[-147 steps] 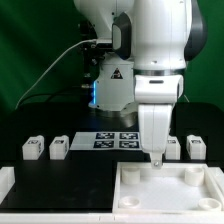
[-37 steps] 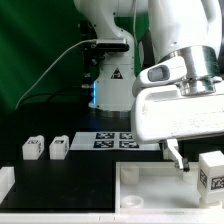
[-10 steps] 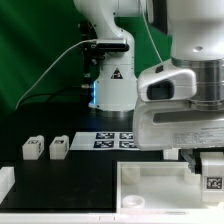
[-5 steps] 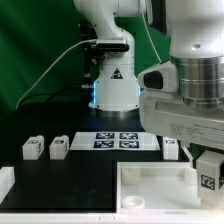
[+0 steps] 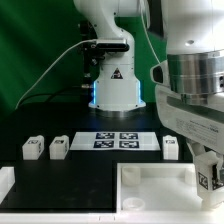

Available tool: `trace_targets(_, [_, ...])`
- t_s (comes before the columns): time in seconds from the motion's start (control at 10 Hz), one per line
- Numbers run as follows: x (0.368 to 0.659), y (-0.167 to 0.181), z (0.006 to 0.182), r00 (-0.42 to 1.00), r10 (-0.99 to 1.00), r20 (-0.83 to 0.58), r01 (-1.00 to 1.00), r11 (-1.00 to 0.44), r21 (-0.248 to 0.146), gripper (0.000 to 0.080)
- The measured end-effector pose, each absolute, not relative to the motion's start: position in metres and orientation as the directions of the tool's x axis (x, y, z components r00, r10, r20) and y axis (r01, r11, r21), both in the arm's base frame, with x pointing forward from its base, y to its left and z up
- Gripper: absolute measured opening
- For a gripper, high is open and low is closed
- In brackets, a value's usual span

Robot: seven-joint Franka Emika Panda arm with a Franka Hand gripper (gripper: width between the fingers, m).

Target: Assemble one leg

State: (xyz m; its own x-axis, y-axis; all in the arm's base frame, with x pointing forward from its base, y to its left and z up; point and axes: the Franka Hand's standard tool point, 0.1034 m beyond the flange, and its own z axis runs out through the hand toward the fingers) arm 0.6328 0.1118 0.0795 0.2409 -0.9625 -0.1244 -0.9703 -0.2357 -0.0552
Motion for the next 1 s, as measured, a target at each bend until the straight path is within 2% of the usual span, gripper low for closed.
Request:
trace_targets(0.1, [0.6322,0.114,0.0797,0.183,-0.975,-0.129,-0.983,-0.178,-0.048,0.0294])
trace_targets(0.4, [0.6311,0.1175,0.0792,0.204,-0.971,-0.127,-0.979,-0.2,-0.049,0.0294])
trace_targets(0.5, [0.631,0.1177,0.0791,0.257,-0.958,-0.124,-0.966,-0.252,-0.055,0.0494])
trace_targets(0.6, [0.631,0.1184,0.079,0.258,-0.958,-0.125,-0.966,-0.253,-0.056,0.0598])
trace_targets(0.7, [0.6324,0.1153,0.0796,0.425,-0.899,-0.11,-0.905,-0.418,-0.08,0.0598])
trace_targets(0.8, [0.6344,0.1125,0.0821,0.589,-0.803,-0.091,-0.807,-0.581,-0.1,0.0639])
trace_targets(0.9, [0.6344,0.1155,0.0869,0.701,-0.709,-0.077,-0.713,-0.695,-0.086,0.0647])
trace_targets(1.0, [0.636,0.1165,0.0873,0.78,-0.622,-0.062,-0.625,-0.774,-0.099,0.0647])
